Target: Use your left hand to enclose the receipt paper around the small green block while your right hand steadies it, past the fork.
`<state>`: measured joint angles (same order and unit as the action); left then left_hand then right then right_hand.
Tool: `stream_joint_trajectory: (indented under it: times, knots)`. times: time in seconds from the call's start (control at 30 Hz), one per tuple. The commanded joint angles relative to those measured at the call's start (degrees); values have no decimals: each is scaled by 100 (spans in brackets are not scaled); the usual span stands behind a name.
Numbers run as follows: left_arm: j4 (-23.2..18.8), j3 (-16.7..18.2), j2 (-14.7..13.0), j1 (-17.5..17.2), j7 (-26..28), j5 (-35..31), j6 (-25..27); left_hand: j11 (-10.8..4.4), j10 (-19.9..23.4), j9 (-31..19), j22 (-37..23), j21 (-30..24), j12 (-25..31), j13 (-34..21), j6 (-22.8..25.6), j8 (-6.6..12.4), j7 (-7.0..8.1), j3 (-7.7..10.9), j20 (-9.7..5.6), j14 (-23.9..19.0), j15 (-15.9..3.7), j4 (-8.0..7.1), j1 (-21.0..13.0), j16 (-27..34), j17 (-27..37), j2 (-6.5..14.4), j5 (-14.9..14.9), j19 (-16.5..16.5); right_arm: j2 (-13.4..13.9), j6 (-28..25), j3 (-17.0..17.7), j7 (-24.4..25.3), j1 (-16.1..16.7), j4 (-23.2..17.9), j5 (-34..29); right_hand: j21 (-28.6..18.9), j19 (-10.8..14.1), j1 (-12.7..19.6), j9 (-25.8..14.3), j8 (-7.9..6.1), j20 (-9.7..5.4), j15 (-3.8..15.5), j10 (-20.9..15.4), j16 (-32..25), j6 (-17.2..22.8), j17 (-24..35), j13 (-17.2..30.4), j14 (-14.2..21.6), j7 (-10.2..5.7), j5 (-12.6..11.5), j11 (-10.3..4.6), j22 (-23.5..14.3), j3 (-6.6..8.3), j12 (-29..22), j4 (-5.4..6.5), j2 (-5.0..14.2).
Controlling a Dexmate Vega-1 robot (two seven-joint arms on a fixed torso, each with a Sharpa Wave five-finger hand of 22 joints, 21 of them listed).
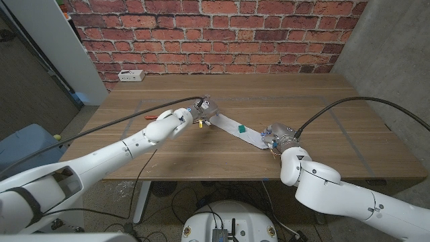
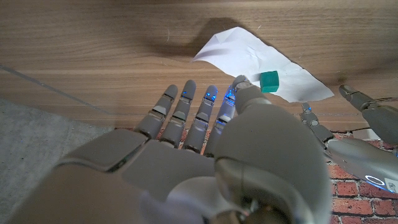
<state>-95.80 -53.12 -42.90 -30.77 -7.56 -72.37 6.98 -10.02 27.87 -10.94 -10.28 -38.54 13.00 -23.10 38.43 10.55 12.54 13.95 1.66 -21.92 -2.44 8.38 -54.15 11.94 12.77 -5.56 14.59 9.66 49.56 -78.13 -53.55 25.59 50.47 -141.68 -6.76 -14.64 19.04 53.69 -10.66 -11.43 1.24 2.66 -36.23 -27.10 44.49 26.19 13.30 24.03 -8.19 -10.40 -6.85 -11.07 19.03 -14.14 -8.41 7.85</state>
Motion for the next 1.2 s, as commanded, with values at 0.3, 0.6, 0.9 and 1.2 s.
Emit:
stream_joint_trajectory:
  times: [0.3, 0.6, 0.9, 1.2]
  knots:
    - [969, -249, 363, 165, 769, 112, -245, -64, 783, 34, -33, 6, 289, 100, 1444, 349, -188, 253, -84, -548, -916, 19, -487, 276, 23, 590, -95, 335, 48, -129, -103, 211, -271, 17, 358, -33, -23, -60, -5, 21, 19, 792, -5, 11, -32, 26, 10, 22, -3, -25, 30, -14, -4, 10, 30, 7]
    - [1394, -471, 505, 342, 1093, 231, -287, -131, 1257, 35, -43, -36, 433, 141, 2405, 487, -563, 329, -181, -833, -1022, 56, -684, 438, 92, 818, -322, 526, 53, -186, -99, 272, -334, -2, 465, -37, -16, -71, -5, 14, 24, 806, -23, 21, -11, 22, 6, 37, 0, -24, 60, -14, -3, 8, 32, 9]
    - [1334, -586, 465, 406, 1296, 89, -71, -121, 1454, 17, -47, -76, 504, 137, 2753, 520, -752, 436, -194, -983, -1040, 58, -794, 473, 94, 1000, -390, 647, 6, -186, -32, 379, -274, 6, 489, -39, -16, -60, -5, 23, 22, 793, 19, 35, -30, 22, 1, 36, 21, -25, 127, -14, 4, 29, 19, 13]
    - [1080, -651, 344, 452, 1583, -332, 103, -119, 1539, -4, -48, -81, 548, 121, 2834, 511, -763, 503, -234, -1024, -1036, 53, -803, 443, 73, 1075, -394, 661, 8, -39, 38, 356, -255, -70, 618, 24, -188, -42, -4, 11, 43, 816, 399, 21, 13, 134, 14, -111, -84, -20, 192, -13, -10, 156, 22, 80]
